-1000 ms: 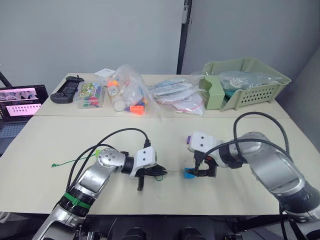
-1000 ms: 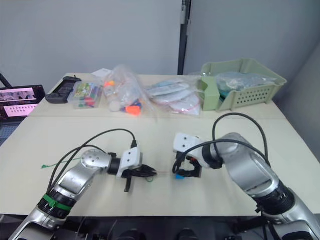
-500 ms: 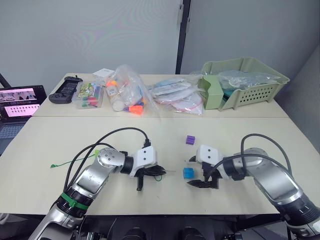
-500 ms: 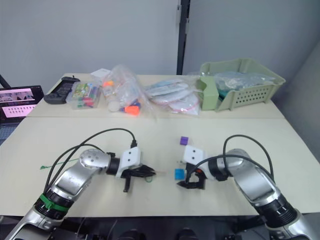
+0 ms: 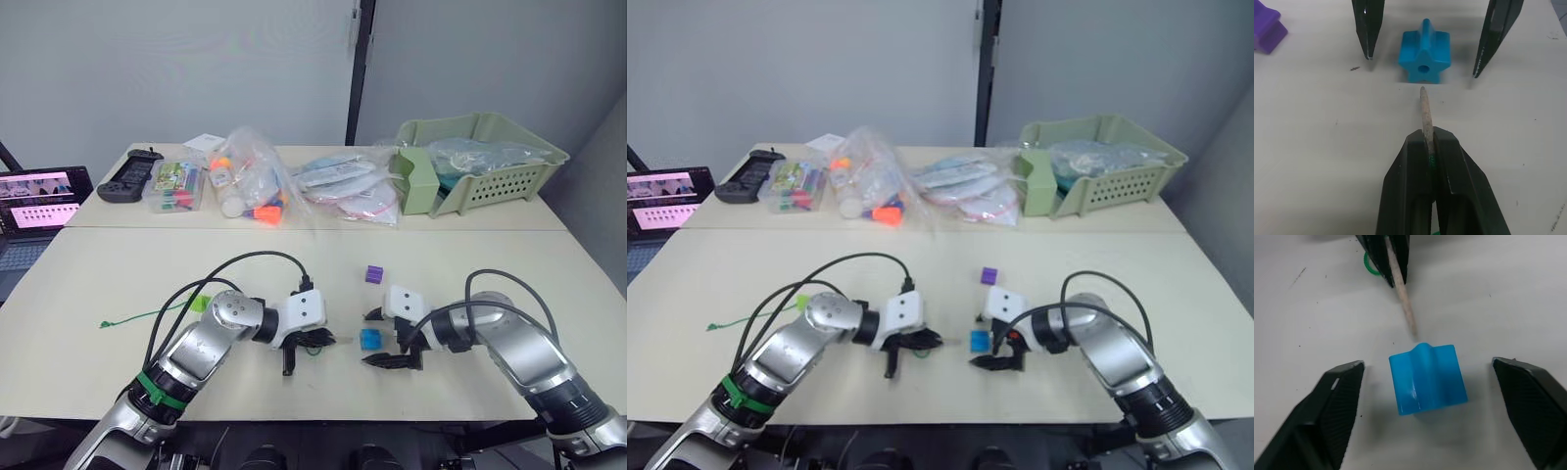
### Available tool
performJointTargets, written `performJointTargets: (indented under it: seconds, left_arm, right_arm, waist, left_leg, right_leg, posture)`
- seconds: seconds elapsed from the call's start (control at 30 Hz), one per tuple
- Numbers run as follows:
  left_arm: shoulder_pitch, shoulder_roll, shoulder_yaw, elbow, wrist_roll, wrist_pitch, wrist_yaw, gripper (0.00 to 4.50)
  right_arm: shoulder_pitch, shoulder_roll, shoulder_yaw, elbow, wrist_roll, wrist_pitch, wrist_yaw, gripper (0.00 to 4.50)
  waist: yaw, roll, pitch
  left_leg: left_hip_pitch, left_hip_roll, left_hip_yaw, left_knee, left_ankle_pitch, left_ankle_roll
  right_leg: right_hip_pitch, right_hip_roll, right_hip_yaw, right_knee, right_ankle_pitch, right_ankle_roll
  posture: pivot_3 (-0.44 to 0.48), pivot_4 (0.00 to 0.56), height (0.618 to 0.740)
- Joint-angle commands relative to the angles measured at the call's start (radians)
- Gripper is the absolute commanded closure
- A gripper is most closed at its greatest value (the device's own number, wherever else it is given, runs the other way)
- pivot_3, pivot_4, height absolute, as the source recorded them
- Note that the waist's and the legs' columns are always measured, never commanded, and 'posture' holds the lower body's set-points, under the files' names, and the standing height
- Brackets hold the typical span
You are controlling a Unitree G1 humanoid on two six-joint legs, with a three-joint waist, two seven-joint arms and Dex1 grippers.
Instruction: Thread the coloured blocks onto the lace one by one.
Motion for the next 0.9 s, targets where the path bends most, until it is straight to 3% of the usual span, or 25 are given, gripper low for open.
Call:
performJointTargets:
  seconds: [0.03,0.2,0.9]
  left_arm:
    - [-0.016,0.000,-0.005,-0.037,0.005,0.013,0.004,4.50]
    - [-0.031,-0.001,-0.010,-0.027,0.016,0.018,0.009,4.50]
    - [-0.085,-0.039,-0.045,0.001,0.051,0.067,0.040,4.50]
  right_arm:
    - [-0.010,0.006,0.000,-0.008,0.000,-0.025,-0.003,1.50]
    - [-0.013,0.013,0.004,0.004,-0.006,-0.035,-0.011,3.14]
    - [-0.004,0.018,0.022,-0.027,0.000,-0.028,-0.022,3.14]
  waist:
    - [-0.001,0.000,0.000]
    - [0.000,0.000,0.000]
    - [0.000,0.000,0.000]
  left_leg:
    - [0.000,0.000,0.000,0.000,0.000,0.000]
    - [0.000,0.000,0.000,0.000,0.000,0.000]
    - [0.000,0.000,0.000,0.000,0.000,0.000]
  right_leg:
    - [0.000,0.000,0.000,0.000,0.000,0.000]
    - [0.000,0.000,0.000,0.000,0.000,0.000]
    - [0.000,0.000,0.000,0.000,0.000,0.000]
  posture:
    - [0.000,0.150,0.740]
    - [0.000,0.150,0.740]
    - [0.000,0.150,0.740]
